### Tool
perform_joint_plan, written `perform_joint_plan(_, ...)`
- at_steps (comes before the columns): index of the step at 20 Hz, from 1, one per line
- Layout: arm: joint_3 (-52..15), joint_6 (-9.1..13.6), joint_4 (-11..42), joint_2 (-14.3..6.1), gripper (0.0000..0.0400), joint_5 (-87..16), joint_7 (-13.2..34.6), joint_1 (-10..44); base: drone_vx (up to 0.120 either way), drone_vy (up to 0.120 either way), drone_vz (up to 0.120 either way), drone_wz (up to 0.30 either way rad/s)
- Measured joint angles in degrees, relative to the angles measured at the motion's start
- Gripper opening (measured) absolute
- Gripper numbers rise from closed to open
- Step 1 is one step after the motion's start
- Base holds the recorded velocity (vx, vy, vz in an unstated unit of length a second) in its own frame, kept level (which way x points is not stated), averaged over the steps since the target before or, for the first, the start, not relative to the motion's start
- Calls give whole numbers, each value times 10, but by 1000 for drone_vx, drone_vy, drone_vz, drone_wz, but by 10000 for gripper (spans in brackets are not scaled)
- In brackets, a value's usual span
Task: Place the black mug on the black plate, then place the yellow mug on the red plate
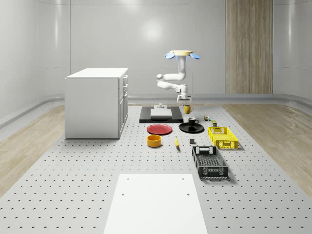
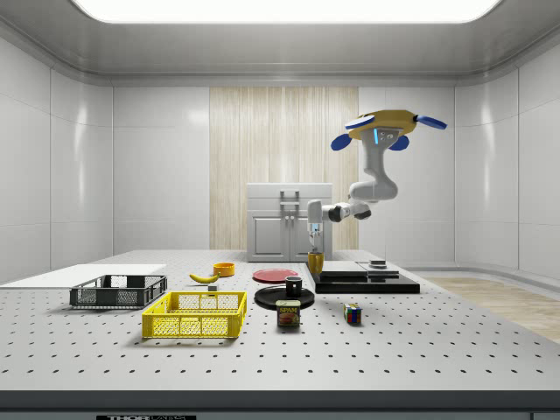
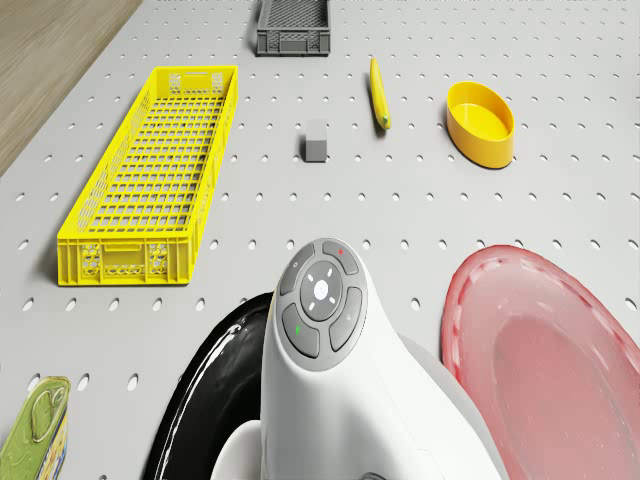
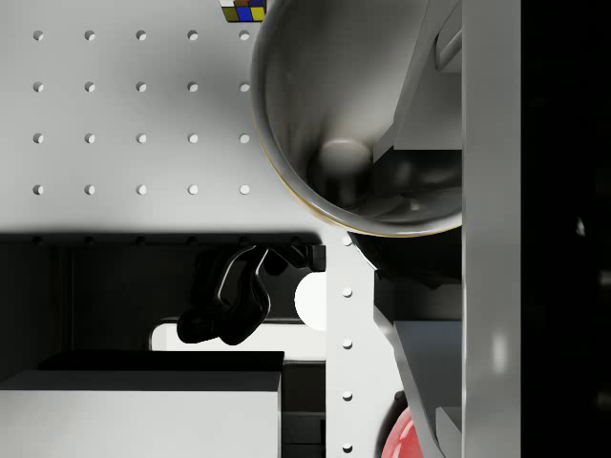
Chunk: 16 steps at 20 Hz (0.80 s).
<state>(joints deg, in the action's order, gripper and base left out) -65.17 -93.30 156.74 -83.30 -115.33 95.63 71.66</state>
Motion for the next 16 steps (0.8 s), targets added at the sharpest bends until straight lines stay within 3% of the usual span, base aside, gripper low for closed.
perform_joint_plan(16, 0, 0, 0, 0, 110, 0, 0, 0, 120, -120, 0, 0)
